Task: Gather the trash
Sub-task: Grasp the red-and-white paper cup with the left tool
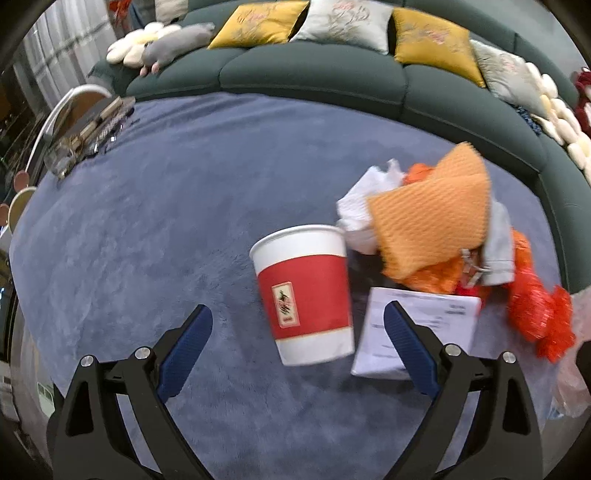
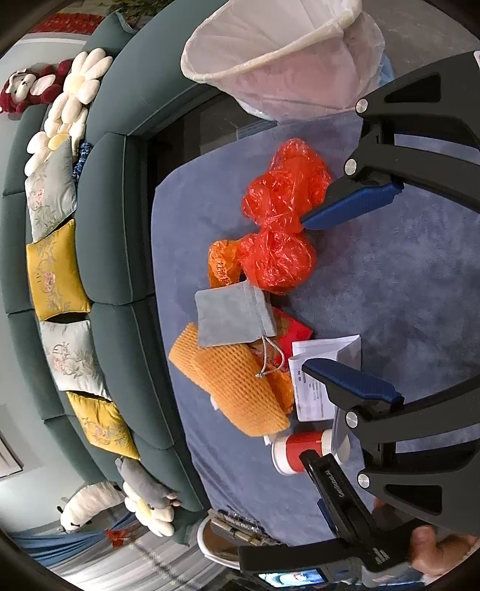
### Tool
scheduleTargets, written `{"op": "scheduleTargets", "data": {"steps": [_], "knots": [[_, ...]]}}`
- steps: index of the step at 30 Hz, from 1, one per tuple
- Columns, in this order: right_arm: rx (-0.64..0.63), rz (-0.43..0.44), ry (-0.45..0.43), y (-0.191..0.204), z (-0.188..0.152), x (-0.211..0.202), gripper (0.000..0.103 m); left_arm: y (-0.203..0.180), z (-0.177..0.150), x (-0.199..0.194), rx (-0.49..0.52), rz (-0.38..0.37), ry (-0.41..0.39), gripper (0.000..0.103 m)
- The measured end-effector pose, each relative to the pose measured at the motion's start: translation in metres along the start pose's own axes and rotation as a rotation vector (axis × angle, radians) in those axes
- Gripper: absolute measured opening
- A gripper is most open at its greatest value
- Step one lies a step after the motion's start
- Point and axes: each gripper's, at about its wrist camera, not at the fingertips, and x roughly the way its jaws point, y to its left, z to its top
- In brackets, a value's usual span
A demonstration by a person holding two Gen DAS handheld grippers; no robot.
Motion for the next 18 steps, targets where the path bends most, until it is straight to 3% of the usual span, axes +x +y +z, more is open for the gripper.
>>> {"op": "scheduleTargets", "data": {"steps": [11,14,16,18], "knots": [[-0.004,-0.022,0.046,0.006,0.005,0.031,0.070,0.008,0.013,0.047,-0.043,-0.009,0.081,0.089],[-0.019,-0.021,0.053,0.011,0.004,0.036,0.070,0.005,0.012,0.048,-0.037,-0.028,0.083,0.079],[-0.023,-0.018,0.057,0.013,0.004,0.038,0.070,0.005,0.013,0.051,-0.030,-0.046,0.097,0.065],[-0.025,-0.014,0.061,0.015,0.004,0.039,0.070,0.002,0.011,0.051,-0.024,-0.053,0.101,0.062]]}}
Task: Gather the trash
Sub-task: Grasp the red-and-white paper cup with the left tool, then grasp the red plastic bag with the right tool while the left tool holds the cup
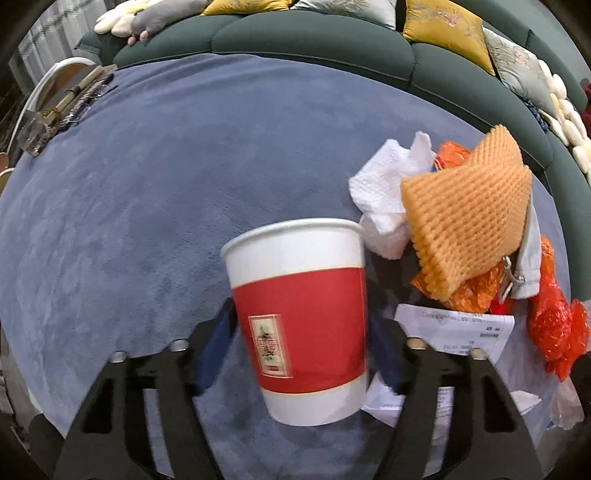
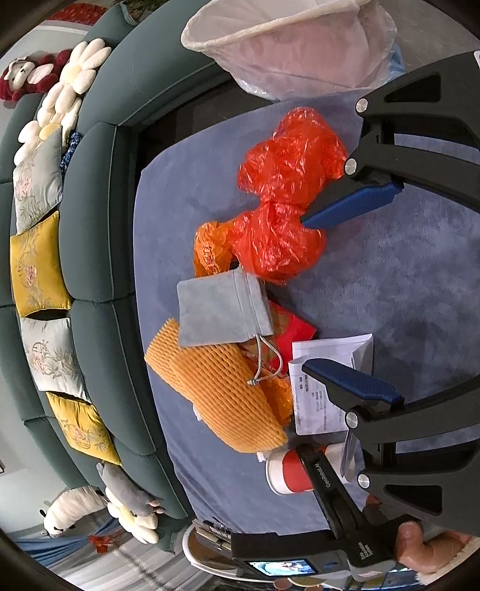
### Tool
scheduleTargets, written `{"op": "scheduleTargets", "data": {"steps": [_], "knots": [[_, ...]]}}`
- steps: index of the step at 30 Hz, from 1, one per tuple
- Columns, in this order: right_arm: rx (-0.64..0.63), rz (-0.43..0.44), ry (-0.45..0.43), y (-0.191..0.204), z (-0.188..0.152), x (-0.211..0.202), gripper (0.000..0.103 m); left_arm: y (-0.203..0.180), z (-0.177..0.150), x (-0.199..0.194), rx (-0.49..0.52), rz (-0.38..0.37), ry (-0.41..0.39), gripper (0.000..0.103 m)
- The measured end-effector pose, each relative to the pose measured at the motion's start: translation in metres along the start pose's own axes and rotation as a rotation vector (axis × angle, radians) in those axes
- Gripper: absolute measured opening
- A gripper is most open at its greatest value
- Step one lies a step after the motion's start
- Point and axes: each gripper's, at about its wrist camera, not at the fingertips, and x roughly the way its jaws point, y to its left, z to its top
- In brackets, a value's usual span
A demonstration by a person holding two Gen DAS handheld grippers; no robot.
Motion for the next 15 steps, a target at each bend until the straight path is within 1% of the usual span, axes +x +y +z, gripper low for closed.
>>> {"op": "scheduleTargets", "data": {"steps": [5,8,10,15], "knots": [[-0.008,0.000,0.001,0.005,0.000,0.002,0.070,-0.005,-0.005,-0.011,0.035,0.028,-0.046,0.060],[-0.011,-0.010,-0.013,0.002,0.001,-0.001,0.070,-0.008,-0.009,-0.023,0.042,0.030,-0.072,0.060],[-0.008,-0.026,-0.023,-0.004,0.002,-0.003,0.070,-0.007,-0.012,-0.032,0.030,0.024,-0.083,0.060],[0.042,-0.070,-0.039,-0.035,0.008,-0.002,0.070,-0.011,-0.011,-0.054,0.028,-0.001,-0.117,0.060]]}}
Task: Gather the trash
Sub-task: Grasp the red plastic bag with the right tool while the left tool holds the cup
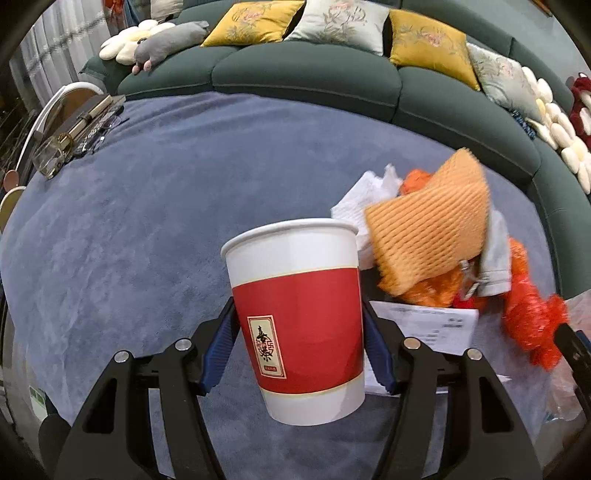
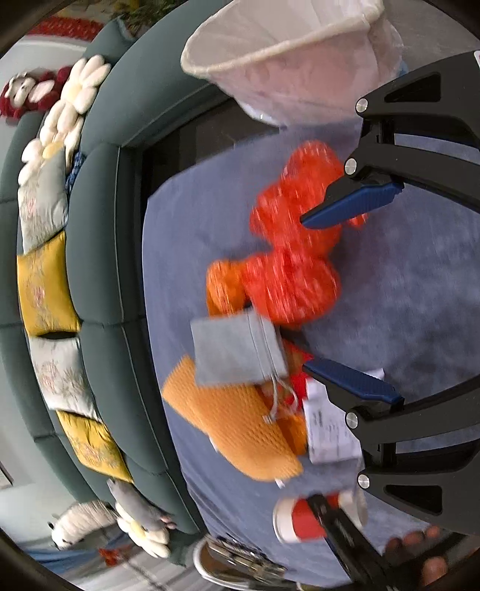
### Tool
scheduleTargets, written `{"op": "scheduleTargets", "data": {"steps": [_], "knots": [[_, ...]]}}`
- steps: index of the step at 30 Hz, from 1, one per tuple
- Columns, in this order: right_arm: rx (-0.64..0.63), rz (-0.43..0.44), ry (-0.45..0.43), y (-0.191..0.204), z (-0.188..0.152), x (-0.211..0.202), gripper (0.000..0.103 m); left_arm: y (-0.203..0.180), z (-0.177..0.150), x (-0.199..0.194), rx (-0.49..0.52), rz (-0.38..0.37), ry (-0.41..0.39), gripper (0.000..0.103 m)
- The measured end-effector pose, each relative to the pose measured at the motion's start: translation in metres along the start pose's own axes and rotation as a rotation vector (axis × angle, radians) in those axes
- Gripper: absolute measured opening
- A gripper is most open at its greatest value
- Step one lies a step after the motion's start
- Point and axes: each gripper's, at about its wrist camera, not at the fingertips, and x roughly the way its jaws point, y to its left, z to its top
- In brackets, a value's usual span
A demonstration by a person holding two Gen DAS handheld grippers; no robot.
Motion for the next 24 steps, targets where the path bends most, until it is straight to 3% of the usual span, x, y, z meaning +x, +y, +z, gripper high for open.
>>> {"op": "scheduleTargets", "data": {"steps": [7,17,21,22,24], "knots": [[0.087,0.020,0.017,-0.032,0.016,0.017,0.070,-0.025,0.015,-0.028,0.025,-0.063,-0.058,0.060],[0.067,-0.001,0.072,-0.036,0.013,0.060,0.068,-0.073,0.015,-0.033,0.109,-0.123,-0.054,0.060],[0.044,0.020,0.067,-0.036,0.009,0.060,0.047,-0.088,0.010,-0.032,0.144,-0.132,-0.046,0.060],[0.035,0.018,0.062,-0.035,0.009,0.058,0.031,-0.092,0.008,-0.032,0.151,-0.136,-0.044,0.060],[0.022,0.048,0.064,-0.034,0.010,0.053,0.014,-0.101,0.004,-0.034,0.168,-0.141,-0.041,0.060]]}}
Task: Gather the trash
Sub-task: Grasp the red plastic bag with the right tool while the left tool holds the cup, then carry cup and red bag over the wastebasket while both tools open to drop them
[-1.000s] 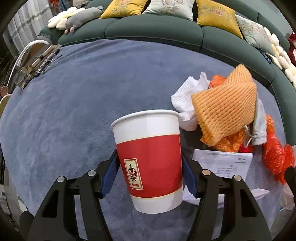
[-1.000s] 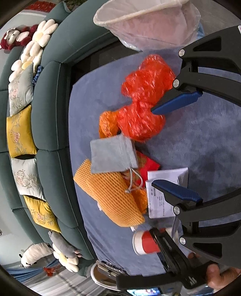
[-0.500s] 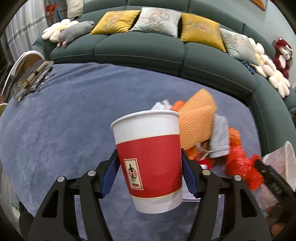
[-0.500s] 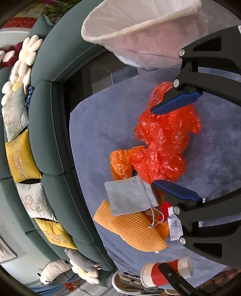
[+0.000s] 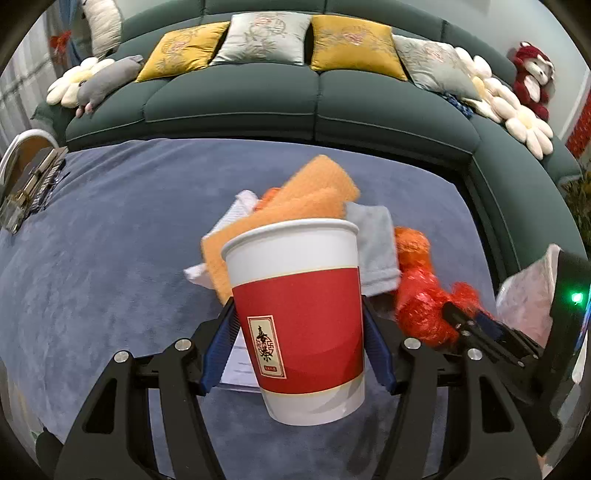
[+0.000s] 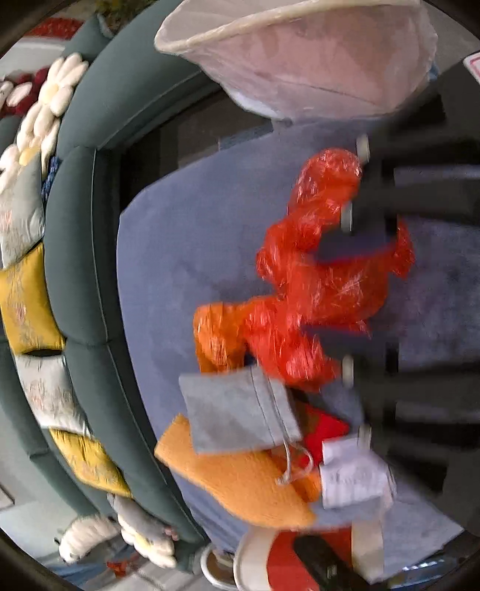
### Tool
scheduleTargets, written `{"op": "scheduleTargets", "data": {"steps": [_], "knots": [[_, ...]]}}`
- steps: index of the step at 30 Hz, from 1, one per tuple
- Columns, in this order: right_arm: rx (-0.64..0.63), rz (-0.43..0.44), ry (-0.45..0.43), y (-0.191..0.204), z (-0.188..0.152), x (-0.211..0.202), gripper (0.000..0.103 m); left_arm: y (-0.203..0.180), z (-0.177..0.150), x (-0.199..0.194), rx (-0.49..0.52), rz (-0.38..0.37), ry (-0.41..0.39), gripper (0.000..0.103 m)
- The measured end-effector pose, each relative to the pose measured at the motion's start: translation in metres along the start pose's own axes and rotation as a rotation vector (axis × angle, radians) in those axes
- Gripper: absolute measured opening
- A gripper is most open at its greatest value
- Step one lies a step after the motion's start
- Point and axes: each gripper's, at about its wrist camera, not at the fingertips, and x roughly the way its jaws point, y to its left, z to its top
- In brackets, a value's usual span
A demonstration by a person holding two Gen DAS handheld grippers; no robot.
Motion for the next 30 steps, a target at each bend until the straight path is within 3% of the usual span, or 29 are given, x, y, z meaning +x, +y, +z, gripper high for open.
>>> {"op": "scheduleTargets", "data": {"steps": [3,12,20,30], "knots": [[0.005,0.017,-0.014,-0.002,0.000,-0.012,0.003,-0.012,-0.003,-0.003,0.022,-0.004,0.000,0.060],[0.061,0.070,-0.134,-0.031,0.006,-0.079,0.003,-0.057,-0.007,-0.028,0.091,-0.034,-0.030,0.060],[0.124,0.032,-0.263,-0.088,0.016,-0.146,0.003,-0.129,-0.012,-0.056,0.195,-0.096,-0.076,0.060],[0.212,-0.067,-0.331,-0.179,0.000,-0.192,0.003,-0.237,-0.029,-0.073,0.344,-0.200,-0.074,0.061]]}}
